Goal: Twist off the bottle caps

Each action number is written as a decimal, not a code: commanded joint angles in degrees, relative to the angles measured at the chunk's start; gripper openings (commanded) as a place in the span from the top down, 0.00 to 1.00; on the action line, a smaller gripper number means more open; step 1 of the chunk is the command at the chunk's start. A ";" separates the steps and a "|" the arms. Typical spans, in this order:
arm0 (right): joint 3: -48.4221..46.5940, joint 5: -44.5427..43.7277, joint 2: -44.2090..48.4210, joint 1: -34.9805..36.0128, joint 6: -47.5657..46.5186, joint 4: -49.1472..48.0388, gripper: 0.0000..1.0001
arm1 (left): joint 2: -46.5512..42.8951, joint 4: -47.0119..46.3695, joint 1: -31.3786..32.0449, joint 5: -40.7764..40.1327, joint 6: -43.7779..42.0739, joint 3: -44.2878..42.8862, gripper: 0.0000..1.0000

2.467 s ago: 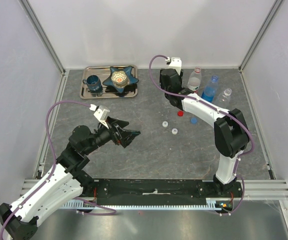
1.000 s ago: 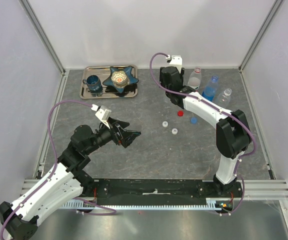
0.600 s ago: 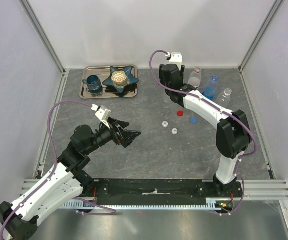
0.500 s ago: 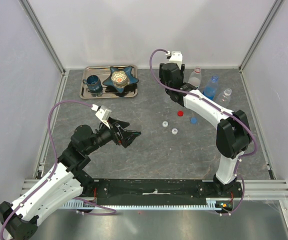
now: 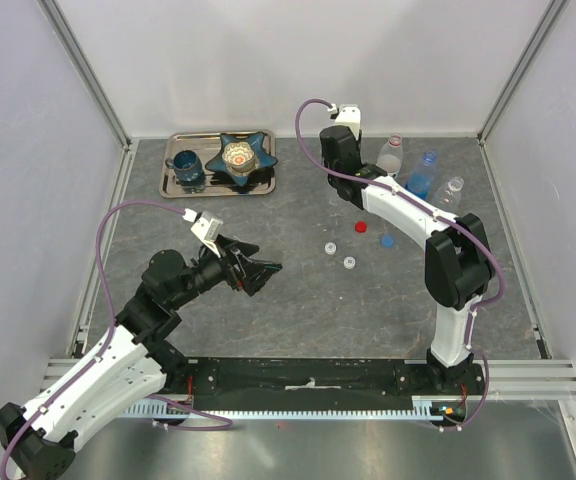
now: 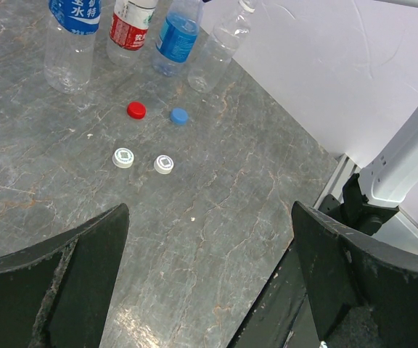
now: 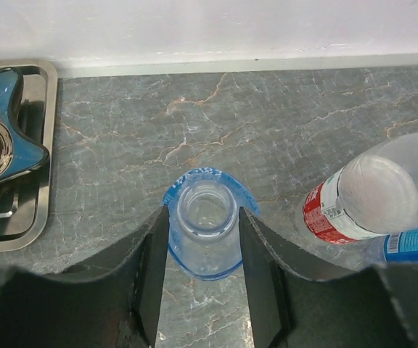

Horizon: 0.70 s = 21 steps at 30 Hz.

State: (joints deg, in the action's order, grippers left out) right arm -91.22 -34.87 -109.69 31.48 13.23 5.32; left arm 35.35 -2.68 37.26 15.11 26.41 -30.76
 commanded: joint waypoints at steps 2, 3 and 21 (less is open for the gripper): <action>-2.21 -0.46 -0.35 -0.28 0.04 -0.49 0.51 | -0.20 -1.54 0.01 -0.08 1.01 0.09 0.01; -2.12 -0.37 -0.35 -0.28 0.12 -0.58 0.52 | -0.11 -1.54 0.01 -0.08 1.09 0.09 0.01; -1.77 -0.20 0.79 -0.28 0.30 -0.49 0.34 | -0.28 -1.72 0.01 0.00 1.10 0.18 0.01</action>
State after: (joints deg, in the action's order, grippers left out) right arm -91.22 -34.72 -109.78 31.27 13.37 5.69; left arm 35.38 -2.70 37.26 15.11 26.41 -30.65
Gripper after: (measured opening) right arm 0.651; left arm 0.993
